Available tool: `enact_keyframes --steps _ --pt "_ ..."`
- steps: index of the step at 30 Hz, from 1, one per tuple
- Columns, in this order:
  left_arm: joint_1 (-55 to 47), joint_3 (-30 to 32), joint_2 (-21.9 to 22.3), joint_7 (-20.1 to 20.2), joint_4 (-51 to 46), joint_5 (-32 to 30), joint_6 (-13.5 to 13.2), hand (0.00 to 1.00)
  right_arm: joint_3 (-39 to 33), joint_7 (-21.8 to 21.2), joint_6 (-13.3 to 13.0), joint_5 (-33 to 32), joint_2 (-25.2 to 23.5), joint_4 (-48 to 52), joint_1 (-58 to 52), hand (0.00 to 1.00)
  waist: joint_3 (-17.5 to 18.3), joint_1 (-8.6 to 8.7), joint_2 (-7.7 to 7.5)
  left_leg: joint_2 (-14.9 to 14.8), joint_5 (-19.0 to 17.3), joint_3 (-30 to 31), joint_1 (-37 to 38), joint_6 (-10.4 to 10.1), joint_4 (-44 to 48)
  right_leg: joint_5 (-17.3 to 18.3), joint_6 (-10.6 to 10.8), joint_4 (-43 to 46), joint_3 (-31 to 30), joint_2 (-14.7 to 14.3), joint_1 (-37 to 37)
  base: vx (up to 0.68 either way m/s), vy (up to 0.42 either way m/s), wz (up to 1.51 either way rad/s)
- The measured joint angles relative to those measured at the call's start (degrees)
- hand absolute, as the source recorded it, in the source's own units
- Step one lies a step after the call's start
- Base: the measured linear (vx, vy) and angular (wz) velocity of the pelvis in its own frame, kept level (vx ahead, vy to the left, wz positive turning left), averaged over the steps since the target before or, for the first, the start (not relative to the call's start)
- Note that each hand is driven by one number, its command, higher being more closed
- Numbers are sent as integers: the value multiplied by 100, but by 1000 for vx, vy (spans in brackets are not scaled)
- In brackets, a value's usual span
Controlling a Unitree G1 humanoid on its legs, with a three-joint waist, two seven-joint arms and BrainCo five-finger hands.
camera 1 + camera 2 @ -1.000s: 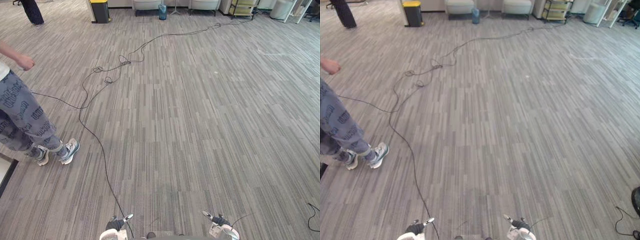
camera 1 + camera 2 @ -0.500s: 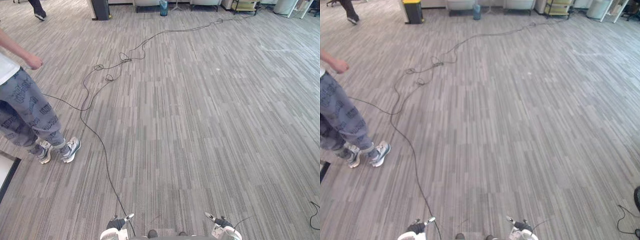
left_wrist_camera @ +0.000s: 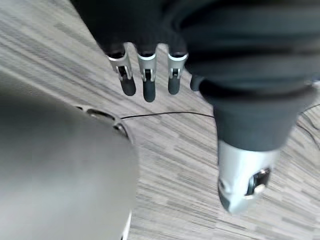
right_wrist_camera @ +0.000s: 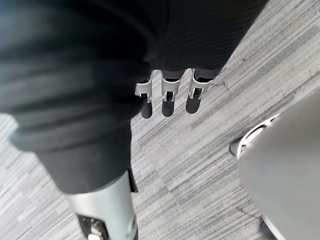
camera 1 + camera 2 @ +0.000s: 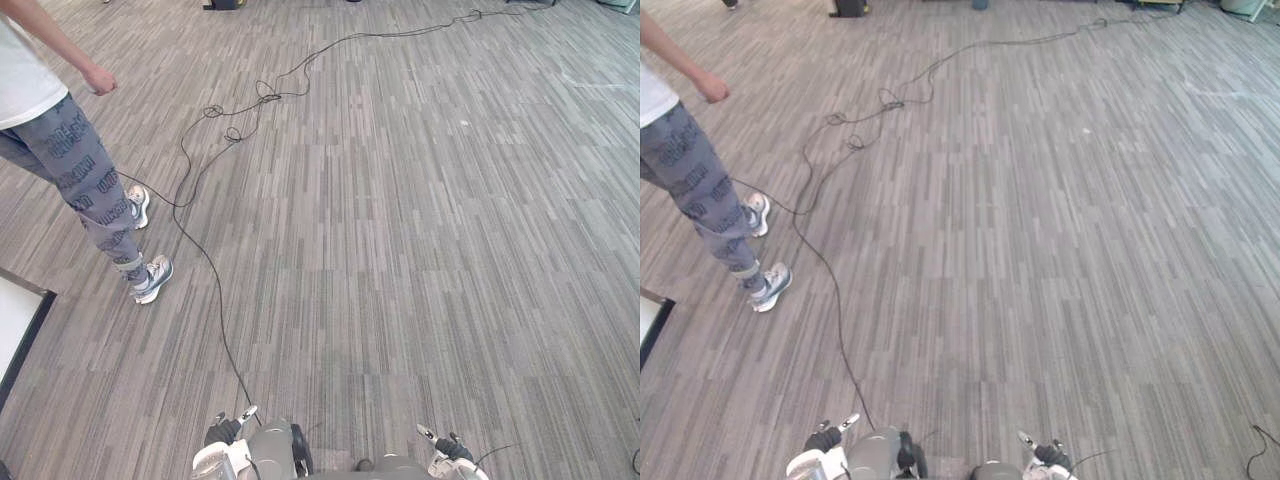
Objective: Pick up cushions and gather them together orderly.
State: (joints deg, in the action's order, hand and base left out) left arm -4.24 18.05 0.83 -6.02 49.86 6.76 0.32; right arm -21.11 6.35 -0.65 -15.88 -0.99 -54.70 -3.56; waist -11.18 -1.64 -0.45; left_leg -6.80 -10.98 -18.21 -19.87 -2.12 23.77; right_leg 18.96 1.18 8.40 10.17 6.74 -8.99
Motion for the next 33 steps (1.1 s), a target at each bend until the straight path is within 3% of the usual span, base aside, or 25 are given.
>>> enact_keyframes --steps 1,2,4,5,6,7,8,9,10,12,14,16,18,19,20,21,22,24,25,26,27,28,29,31,33 --pt "-4 -3 5 0 -32 0 0 0 35 0 1 3 -5 0 20 0 17 -60 -17 35 489 3 -91 -13 -258 35 57 -148 -145 93 -51 408 322 -67" --pt "-32 -7 -30 -1 -35 -1 1 0 82 -3 23 4 -62 -21 3 0 112 -122 -130 169 623 -38 -90 181 -196 47 27 -304 -289 251 -116 582 362 -58" --pt "-42 1 -68 -30 -34 -28 3 0 75 -38 25 22 -130 13 -38 0 236 -114 -195 232 263 -226 -98 411 46 -283 15 -138 -580 413 -48 559 292 -31" --pt "-42 -3 -98 -37 -32 -47 4 0 51 -57 49 23 -179 10 -58 0 306 -157 -268 268 117 -360 35 518 138 -475 140 177 -809 517 20 658 380 -19" --pt "-43 -79 -170 -39 -12 -52 4 0 53 -87 53 23 -247 14 -78 0 366 -155 -377 383 30 -433 299 612 75 -703 419 782 -894 613 168 541 313 -18" --pt "-41 -161 -206 -38 10 -52 10 0 52 -106 46 24 -278 36 -95 0 377 -154 -399 425 -15 -456 479 617 -13 -831 500 1274 -930 646 325 534 289 -17" --pt "-43 -250 -228 -37 39 -52 12 0 53 -129 46 25 -277 115 -102 0 372 -151 -392 463 -104 -459 752 610 -168 -1102 618 2065 -990 657 618 400 194 -21" --pt "-41 -370 -232 -37 67 -53 15 0 53 -149 16 31 -274 217 -114 0 322 -123 -323 497 -269 -431 1249 550 -450 -1355 814 3452 -1069 645 1139 574 249 -9" --pt "8 -437 -245 -39 125 -53 25 0 53 -163 -11 37 -272 253 -114 0 295 -56 -321 577 -312 -384 1642 556 -684 -1232 767 4468 -1016 652 1571 442 157 2" --pt "156 -550 -142 -39 217 -51 45 0 53 -162 -13 187 -242 436 -144 0 261 21 -262 609 -371 -310 2366 525 -1191 -876 498 5186 -562 586 2211 410 97 11" --pt "292 -562 -33 -37 339 -47 49 0 49 -163 -60 243 -238 543 -105 0 226 105 -233 570 -518 -296 2903 407 -1566 -539 270 4869 83 445 2948 437 47 5" --pt "412 -565 22 -37 509 -53 51 0 8 -164 -72 243 -167 459 -60 0 199 215 -233 557 -543 -256 3285 396 -1809 -558 99 3528 623 267 3319 446 -25 33" --pt "520 -568 52 -34 549 -57 51 0 -102 -142 -49 229 -132 281 -11 0 146 279 -215 550 -579 -92 3555 338 -2023 -1142 -10 1877 761 49 3403 542 -88 70" --pt "536 -576 63 -32 550 -71 51 0 -187 -128 -57 231 -105 194 17 0 81 323 -223 569 -629 160 3869 257 -2150 -1733 -120 834 758 -92 3364 649 -165 72" --pt "525 -573 71 -31 570 -102 53 0 -185 -126 -36 230 -62 168 9 0 29 359 -192 515 -644 316 4057 235 -2156 -2405 -470 778 648 -182 3248 662 -180 52" --pt "540 -547 93 -32 599 -115 54 0 -194 -129 -37 252 0 152 75 0 4 369 -8 378 -634 404 4166 218 -2133 -2278 -506 949 708 -279 3187 646 -190 18" --pt "523 -546 137 -23 600 -155 48 0 -216 -135 -59 275 35 177 184 0 -72 338 155 243 -450 521 4183 -45 -1984 -1940 -659 1410 765 -320 3241 597 -213 -8" --pt "512 -536 195 -21 585 -241 46 0 -311 -151 -53 390 62 223 256 0 -86 335 309 107 -248 702 4116 -341 -1398 -1410 -714 1942 790 -386 3255 693 -270 -24" --pt "441 -534 205 -16 584 -253 52 0 -273 -164 -44 459 78 238 245 0 -87 342 351 2 -54 872 3750 -527 -354 -1104 -708 1982 788 -467 3073 581 -207 -29" --pt "440 -532 235 -11 540 -253 58 0 -235 -152 -27 459 90 235 235 0 -125 345 386 -140 470 1055 3166 -846 980 -965 -732 1815 744 -572 2791 554 -156 -30" --pt "389 -485 262 -5 444 -246 57 0 -198 -147 -27 461 103 262 230 0 -181 324 431 -295 930 1158 2657 -1021 2108 -909 -767 1610 667 -684 2500 531 -75 -44" --pt "358 -377 268 53 349 -228 56 0 -93 -134 -29 462 111 295 233 0 -278 306 455 -534 782 1019 2092 -889 3378 -812 -831 1368 512 -874 2045 637 -49 -66" --pt "350 -282 243 55 174 -210 38 0 33 -132 -25 460 95 326 216 0 -347 221 373 -691 518 862 1669 -641 4035 -676 -928 1156 332 -974 1593 542 -3 -82" --pt "316 -283 163 48 -37 -208 4 0 294 -127 0 460 30 338 179 0 -362 81 182 -763 84 485 1017 -304 3992 -546 -877 759 -39 -974 934 468 6 -79" --pt "225 -300 112 44 -259 -177 -12 0 430 -121 12 451 -43 380 165 0 -317 49 97 -781 -171 225 453 -154 2988 -479 -765 360 -399 -928 462 503 80 -90"
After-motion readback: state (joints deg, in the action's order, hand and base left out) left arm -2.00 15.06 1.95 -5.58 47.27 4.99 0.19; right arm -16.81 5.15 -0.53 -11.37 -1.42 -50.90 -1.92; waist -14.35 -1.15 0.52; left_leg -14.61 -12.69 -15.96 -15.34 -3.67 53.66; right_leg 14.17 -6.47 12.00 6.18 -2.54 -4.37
